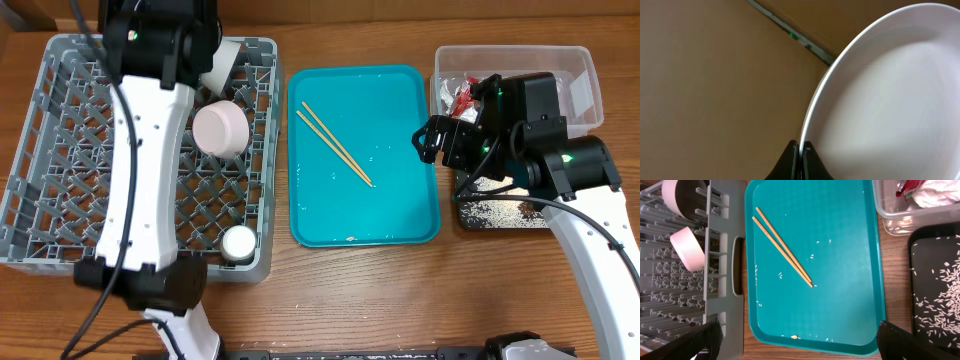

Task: Sort waste into correct bins and load items into the dishwasher
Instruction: 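Lift the white plate with the left gripper and carry it over the rack, then lower the plate upright into the rack's back row and release it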

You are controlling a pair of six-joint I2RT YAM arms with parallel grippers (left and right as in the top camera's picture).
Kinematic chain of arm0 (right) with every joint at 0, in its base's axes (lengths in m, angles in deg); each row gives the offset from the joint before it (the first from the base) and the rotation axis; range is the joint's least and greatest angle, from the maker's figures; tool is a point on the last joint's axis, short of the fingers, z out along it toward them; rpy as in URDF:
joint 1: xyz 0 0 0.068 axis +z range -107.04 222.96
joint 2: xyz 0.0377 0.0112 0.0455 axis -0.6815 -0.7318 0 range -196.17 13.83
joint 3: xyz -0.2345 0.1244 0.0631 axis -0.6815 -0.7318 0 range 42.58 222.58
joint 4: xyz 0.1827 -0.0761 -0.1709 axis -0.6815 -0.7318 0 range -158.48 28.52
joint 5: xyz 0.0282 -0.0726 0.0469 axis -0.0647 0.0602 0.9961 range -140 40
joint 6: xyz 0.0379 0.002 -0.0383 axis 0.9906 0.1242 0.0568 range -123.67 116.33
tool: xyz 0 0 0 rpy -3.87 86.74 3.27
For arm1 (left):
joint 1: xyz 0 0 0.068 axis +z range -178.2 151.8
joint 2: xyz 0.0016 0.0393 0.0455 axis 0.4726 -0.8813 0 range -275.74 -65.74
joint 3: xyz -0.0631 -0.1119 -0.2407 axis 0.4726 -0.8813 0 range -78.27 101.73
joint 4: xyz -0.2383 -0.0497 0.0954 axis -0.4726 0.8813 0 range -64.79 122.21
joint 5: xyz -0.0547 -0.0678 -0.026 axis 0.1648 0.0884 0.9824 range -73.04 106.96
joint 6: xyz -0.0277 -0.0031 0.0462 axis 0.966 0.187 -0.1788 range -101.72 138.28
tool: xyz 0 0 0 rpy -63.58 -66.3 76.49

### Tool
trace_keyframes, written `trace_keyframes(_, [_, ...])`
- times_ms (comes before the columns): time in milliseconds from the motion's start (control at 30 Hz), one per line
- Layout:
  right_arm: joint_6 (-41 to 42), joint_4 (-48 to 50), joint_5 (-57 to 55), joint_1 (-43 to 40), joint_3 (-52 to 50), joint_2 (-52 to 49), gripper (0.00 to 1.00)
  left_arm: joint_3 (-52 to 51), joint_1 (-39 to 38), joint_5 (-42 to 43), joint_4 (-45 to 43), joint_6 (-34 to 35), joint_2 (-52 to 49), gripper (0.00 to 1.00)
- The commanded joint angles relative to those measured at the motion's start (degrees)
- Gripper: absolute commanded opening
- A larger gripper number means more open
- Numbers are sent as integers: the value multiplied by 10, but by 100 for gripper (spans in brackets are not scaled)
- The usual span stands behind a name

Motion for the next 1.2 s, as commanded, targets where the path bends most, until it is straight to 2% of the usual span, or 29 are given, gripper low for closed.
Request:
trace_keyframes(0, [-2, 1, -6, -1, 0, 2, 100, -11, 20, -11, -2, -28, -50, 4])
trace_keyframes(367, [-2, 1, -6, -1, 0, 2, 100, -11, 58, -17, -21, -21, -147, 4])
trace_keyframes(733, [-2, 1, -6, -1, 0, 2, 100, -11, 71, -14, -123, -105, -198, 4])
trace_keyframes(867, [-2, 1, -6, -1, 0, 2, 100, -11, 71, -11, -137, -110, -218, 4])
trace_keyframes(1000, [-2, 1, -6, -1, 0, 2, 100, -11, 70, 31, -134, -109, -233, 6])
trace_keyframes(1067, [-2, 1, -6, -1, 0, 2, 100, -12, 69, 59, -129, -105, -234, 9])
trace_keyframes(1100, [-2, 1, -6, -1, 0, 2, 100, -12, 69, 79, -128, -100, -234, 16])
trace_keyframes(1133, [-2, 1, -6, -1, 0, 2, 100, -12, 69, 96, -128, -97, -234, 33])
trace_keyframes(1167, [-2, 1, -6, -1, 0, 2, 100, -12, 69, 103, -125, -94, -234, 40])
